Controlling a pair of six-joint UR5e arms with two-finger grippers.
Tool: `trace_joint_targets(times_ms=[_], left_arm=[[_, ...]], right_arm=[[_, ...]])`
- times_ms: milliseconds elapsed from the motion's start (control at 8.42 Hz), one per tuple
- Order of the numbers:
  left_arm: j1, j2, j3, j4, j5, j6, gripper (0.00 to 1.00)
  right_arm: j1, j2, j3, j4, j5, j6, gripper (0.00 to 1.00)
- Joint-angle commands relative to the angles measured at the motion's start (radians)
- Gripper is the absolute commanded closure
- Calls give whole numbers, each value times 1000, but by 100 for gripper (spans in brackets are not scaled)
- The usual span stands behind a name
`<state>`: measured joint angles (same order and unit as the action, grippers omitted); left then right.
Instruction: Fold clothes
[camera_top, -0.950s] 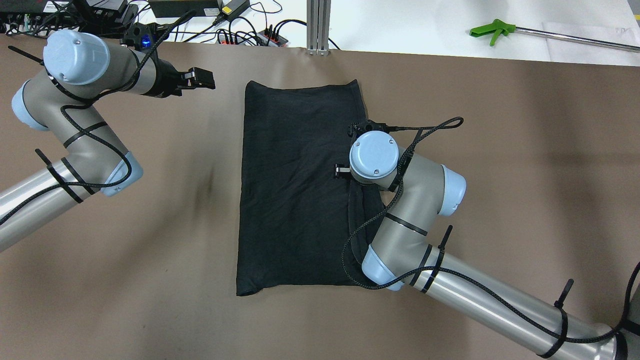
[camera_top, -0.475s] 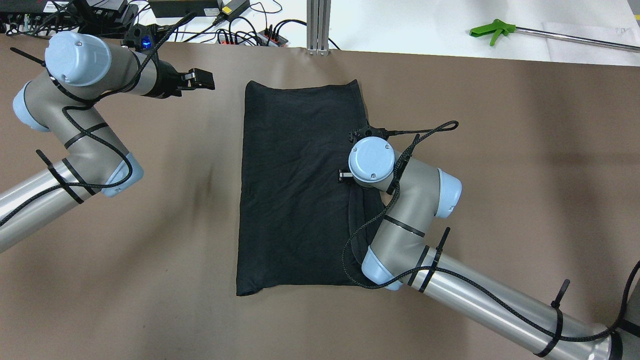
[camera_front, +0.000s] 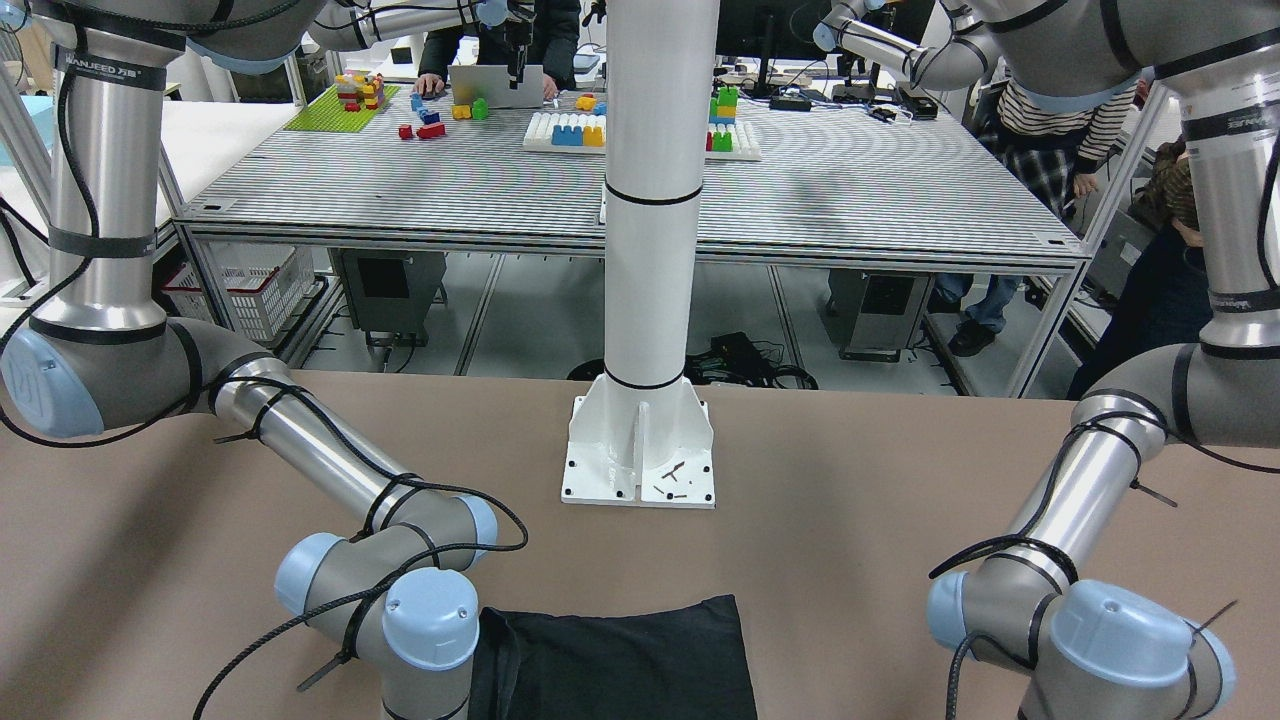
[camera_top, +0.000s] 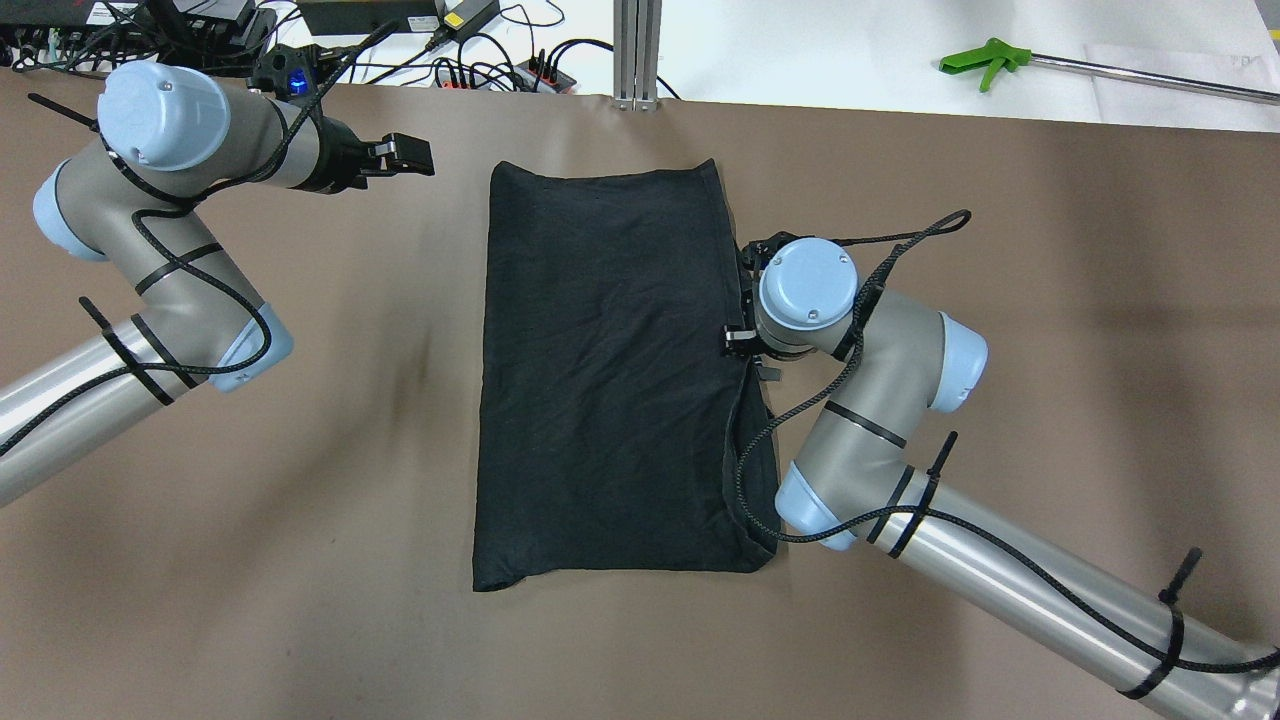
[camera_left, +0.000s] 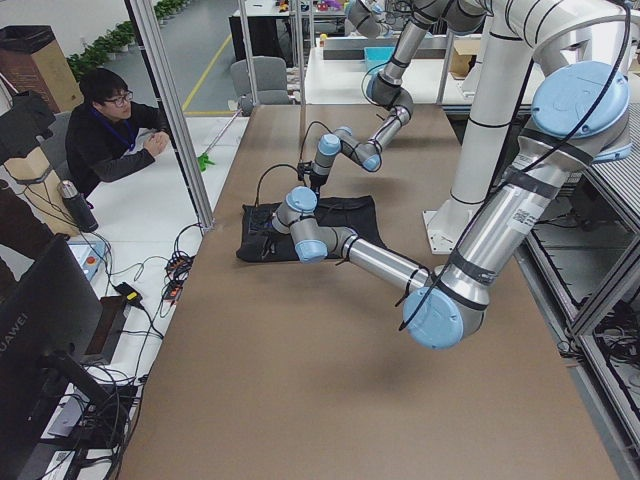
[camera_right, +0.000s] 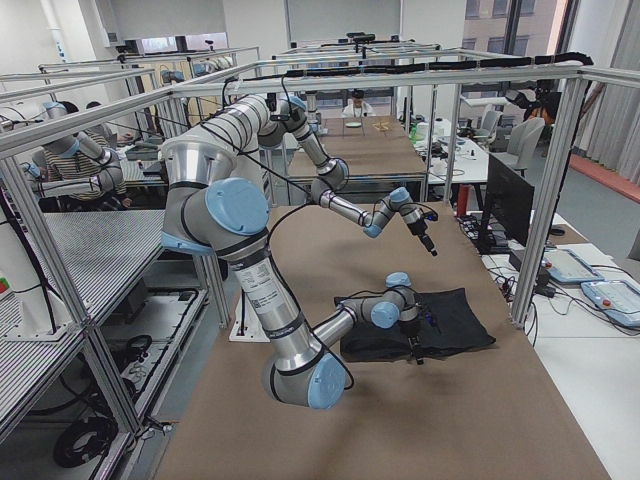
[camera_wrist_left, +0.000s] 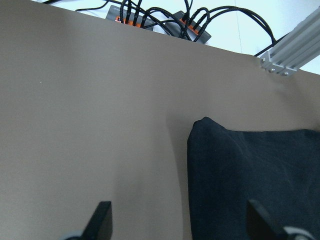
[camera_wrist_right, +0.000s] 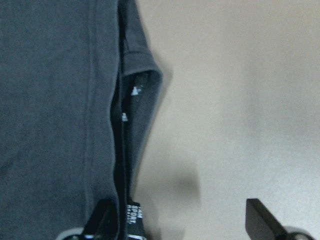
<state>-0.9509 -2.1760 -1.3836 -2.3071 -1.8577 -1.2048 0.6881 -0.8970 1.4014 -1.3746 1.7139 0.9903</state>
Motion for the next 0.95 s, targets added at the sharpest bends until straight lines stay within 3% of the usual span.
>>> trace_joint_targets(times_ms=[0,238,475,713,832], left_arm=[[0,-5,1,0,6,-1,6],[-2,-5,1,0,5,-1,6],[-2,-5,1,0,5,-1,6],[-3,-11,1,0,5,-1,6],[-6,-11,1,2,5,1,6]], right_arm=[[24,-71,135,-18,15,-22,6],[62,-63,198,-67,132,-19,6],[62,-59,246,-32,144,13,6],[44,-66,350,-6,165,243,6],[-3,-78,356,91,167,349,6]])
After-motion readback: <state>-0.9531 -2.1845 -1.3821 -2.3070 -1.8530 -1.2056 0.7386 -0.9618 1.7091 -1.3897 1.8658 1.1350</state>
